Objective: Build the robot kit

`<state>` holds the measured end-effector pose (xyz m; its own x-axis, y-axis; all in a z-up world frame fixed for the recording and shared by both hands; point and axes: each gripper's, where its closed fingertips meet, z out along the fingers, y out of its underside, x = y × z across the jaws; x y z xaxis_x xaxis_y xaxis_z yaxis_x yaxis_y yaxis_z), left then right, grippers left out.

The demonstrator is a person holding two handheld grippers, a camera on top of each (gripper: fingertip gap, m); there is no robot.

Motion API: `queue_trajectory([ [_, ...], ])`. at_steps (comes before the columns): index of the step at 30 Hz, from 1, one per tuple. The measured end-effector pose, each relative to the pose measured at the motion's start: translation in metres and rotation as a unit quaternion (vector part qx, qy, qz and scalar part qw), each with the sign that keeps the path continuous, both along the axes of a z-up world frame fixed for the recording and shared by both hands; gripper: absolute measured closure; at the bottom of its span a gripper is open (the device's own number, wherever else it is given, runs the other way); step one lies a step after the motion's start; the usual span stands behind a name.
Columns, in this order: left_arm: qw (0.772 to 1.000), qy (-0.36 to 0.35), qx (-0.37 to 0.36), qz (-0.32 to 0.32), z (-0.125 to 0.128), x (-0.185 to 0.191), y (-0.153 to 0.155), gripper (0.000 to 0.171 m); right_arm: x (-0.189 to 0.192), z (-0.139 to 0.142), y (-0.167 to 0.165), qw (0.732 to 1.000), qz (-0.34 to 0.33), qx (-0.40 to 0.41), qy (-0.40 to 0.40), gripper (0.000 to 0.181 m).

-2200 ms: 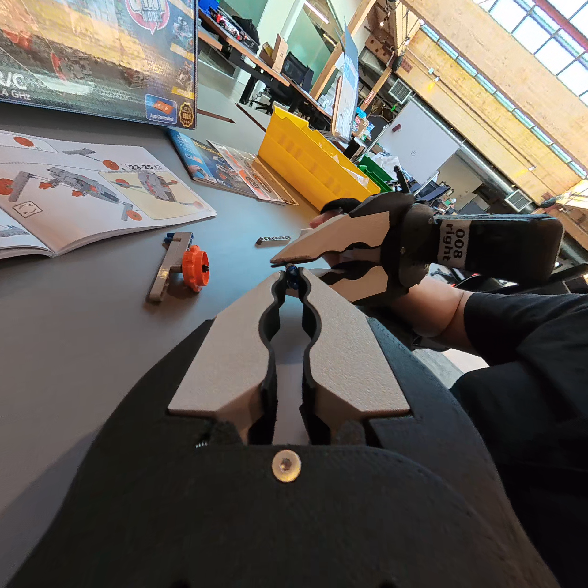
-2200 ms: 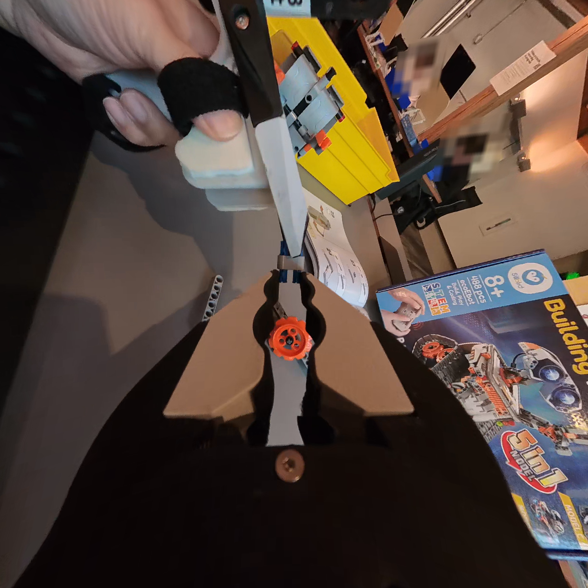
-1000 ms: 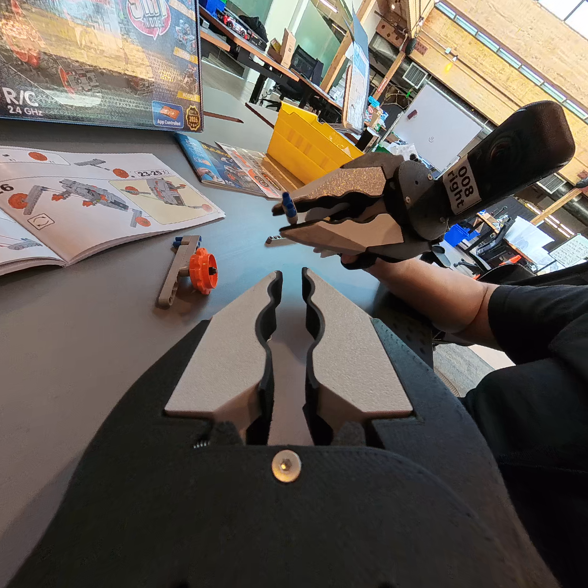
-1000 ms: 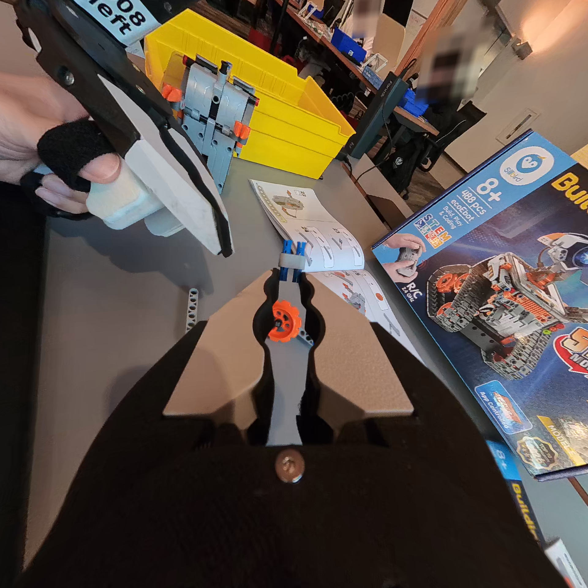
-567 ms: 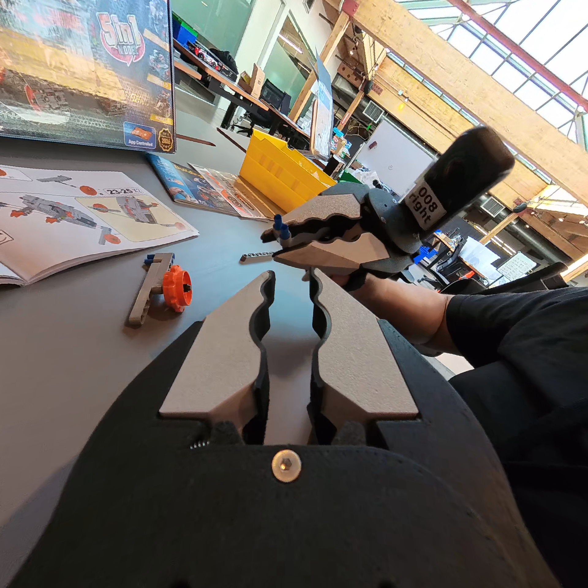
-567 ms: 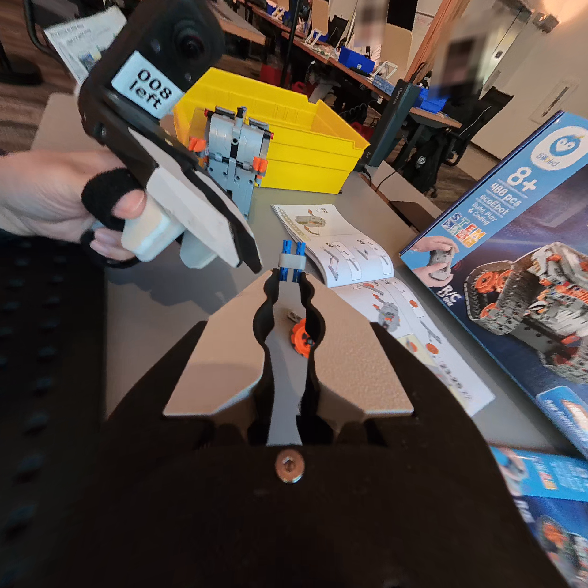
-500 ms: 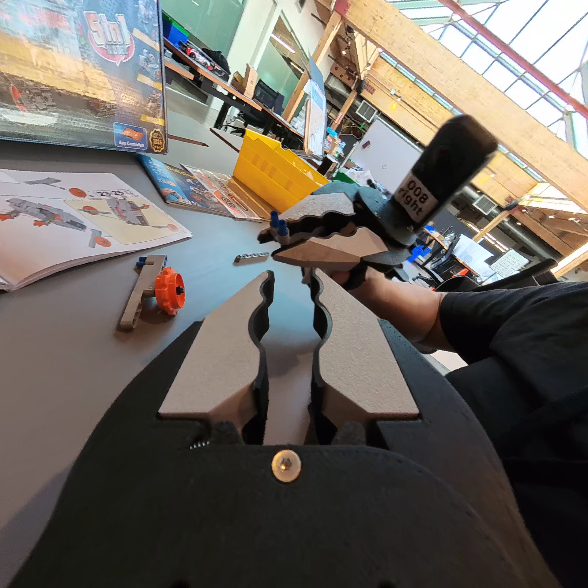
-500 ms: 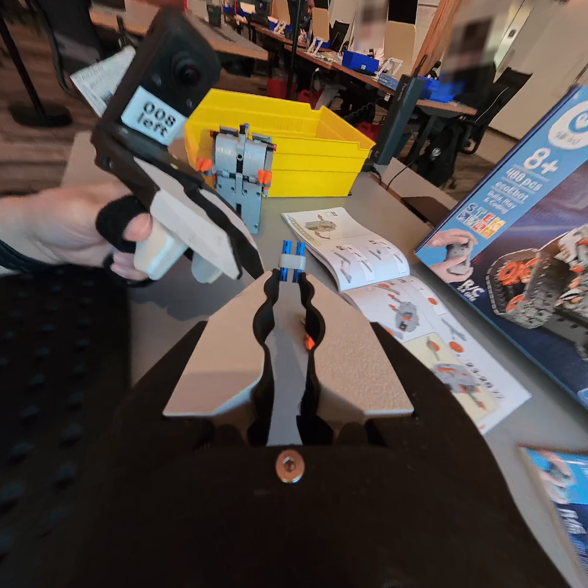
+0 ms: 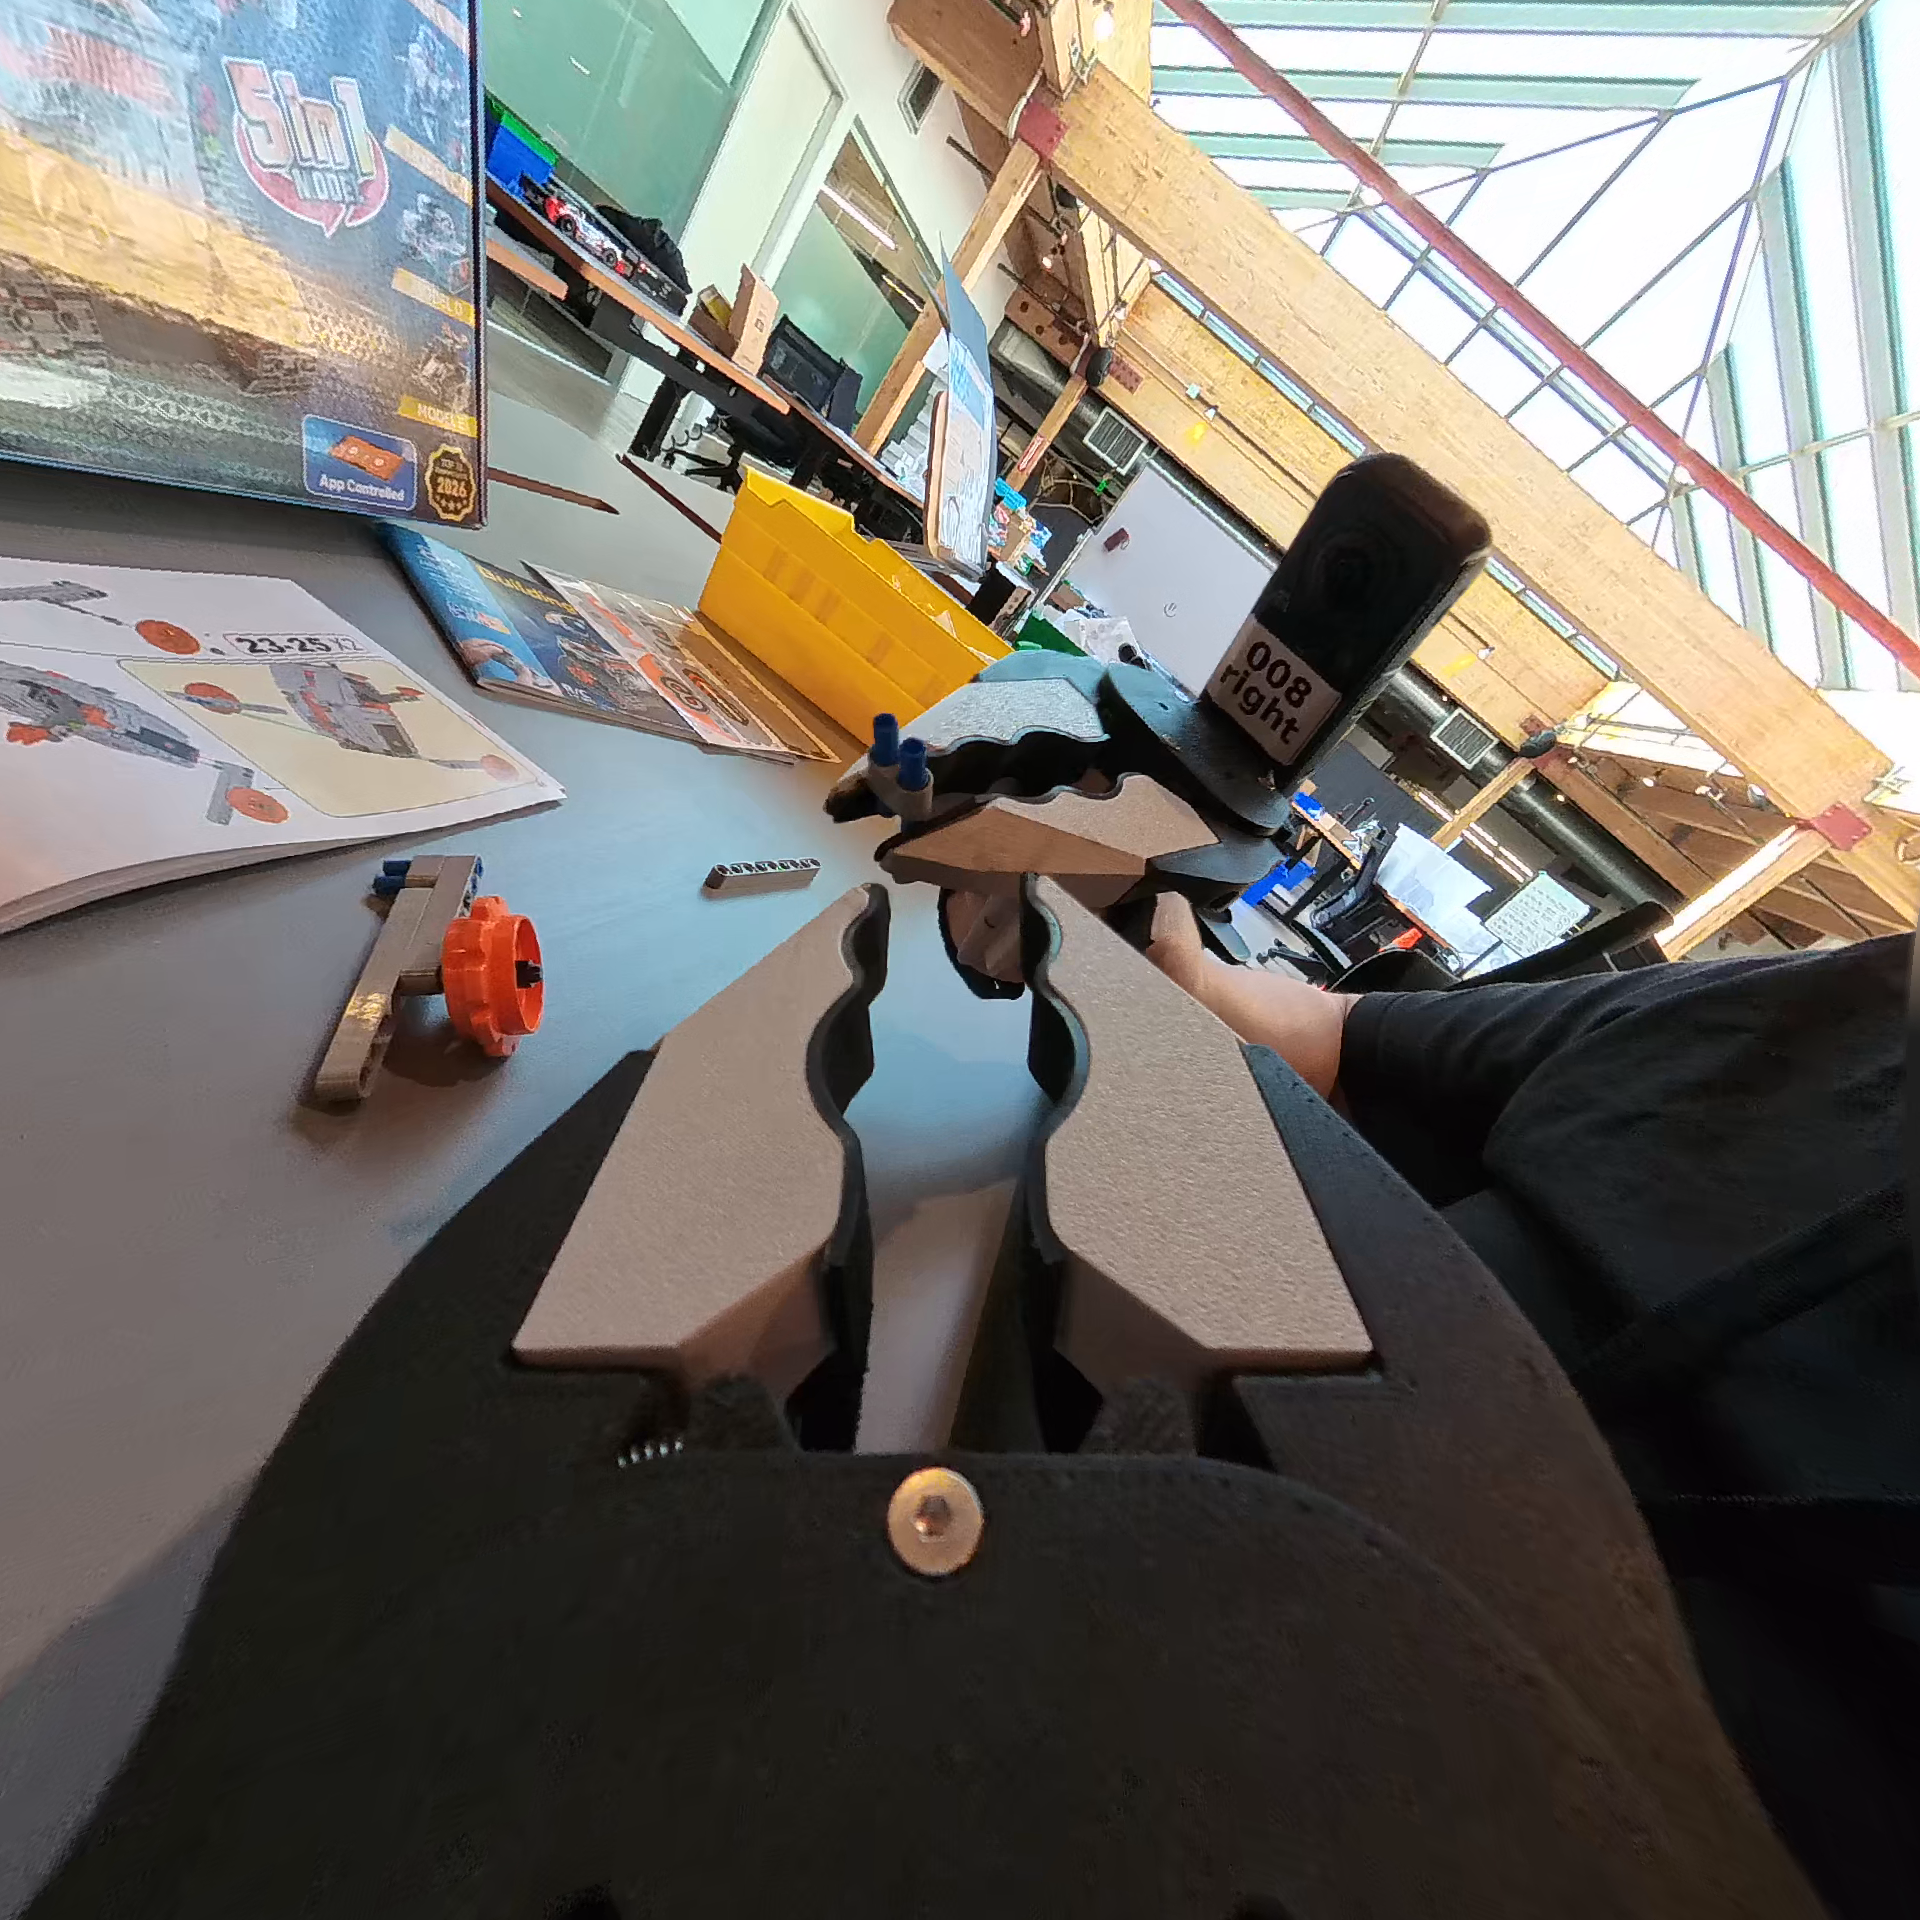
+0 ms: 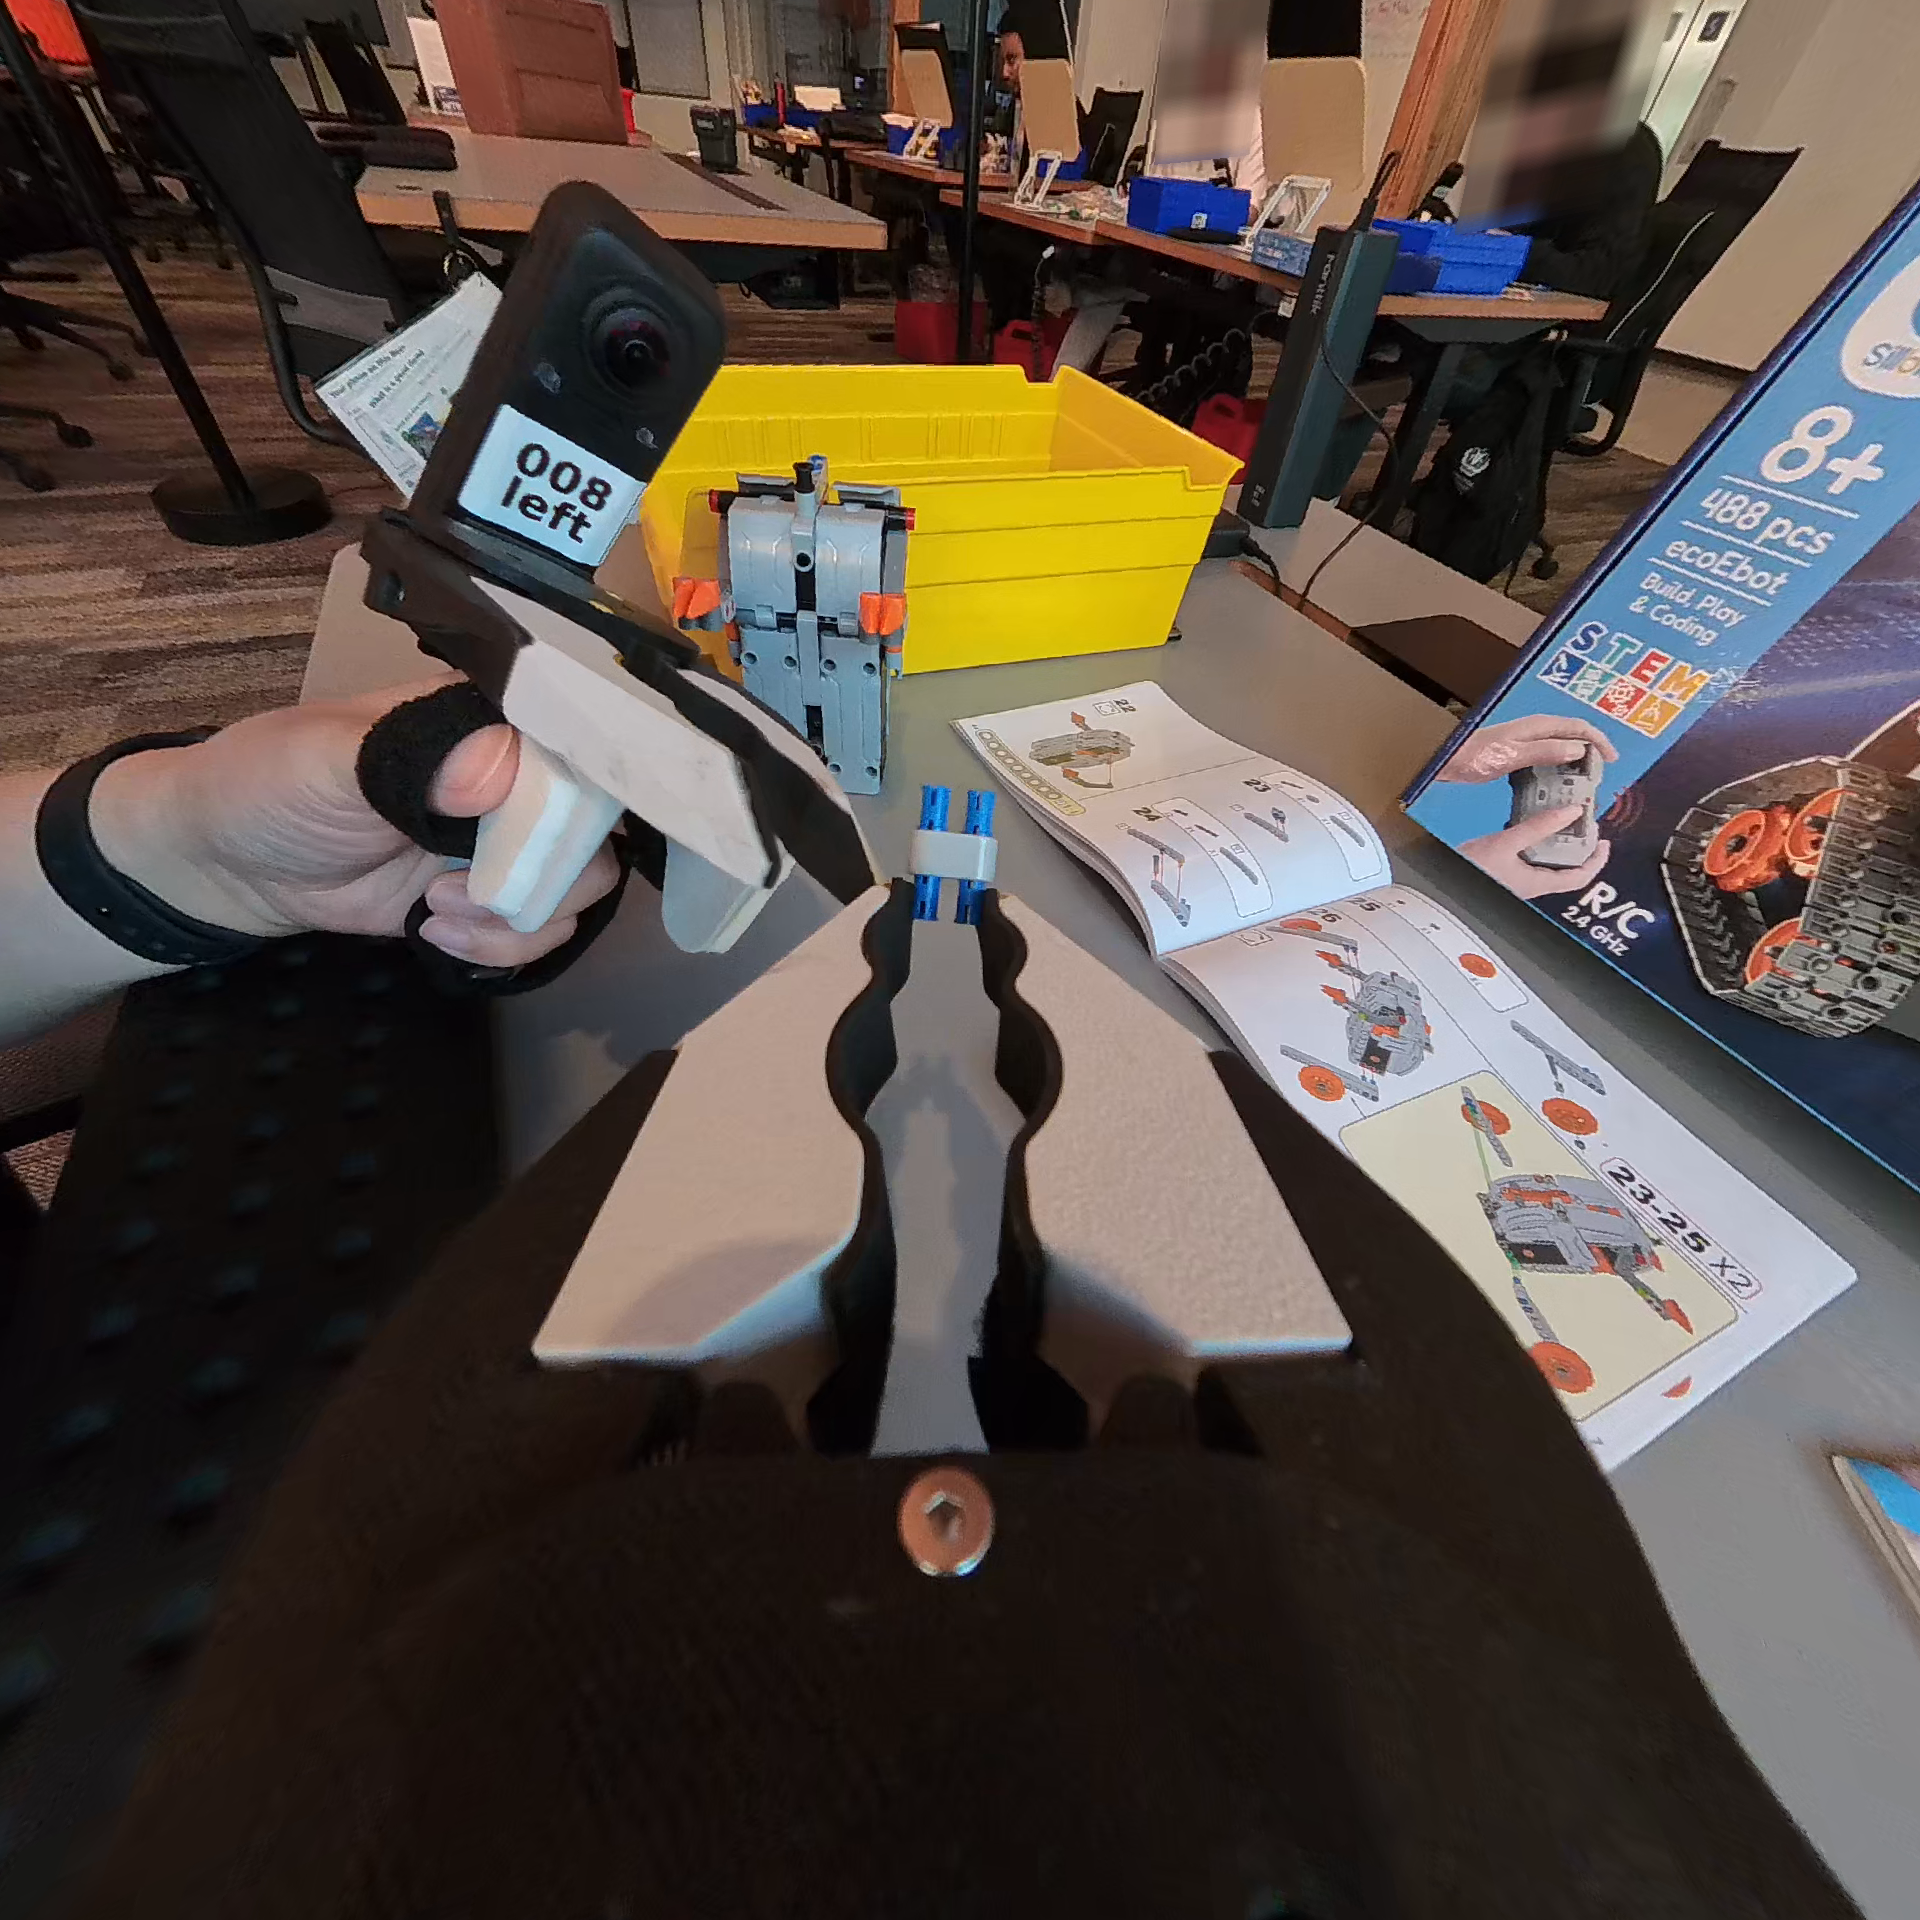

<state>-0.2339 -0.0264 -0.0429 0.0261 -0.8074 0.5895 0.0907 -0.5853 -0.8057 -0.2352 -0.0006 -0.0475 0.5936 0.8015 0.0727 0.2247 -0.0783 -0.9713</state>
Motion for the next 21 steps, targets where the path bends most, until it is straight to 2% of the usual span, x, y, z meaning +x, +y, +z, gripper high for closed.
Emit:
queue_trajectory([
  [21,1.0,0.02,0.002,0.0,-0.0068,0.0029,0.0,0.151,0.0037,-0.0018,0.0029,1.0,-0.008,-0.011,0.003,0.171],
])
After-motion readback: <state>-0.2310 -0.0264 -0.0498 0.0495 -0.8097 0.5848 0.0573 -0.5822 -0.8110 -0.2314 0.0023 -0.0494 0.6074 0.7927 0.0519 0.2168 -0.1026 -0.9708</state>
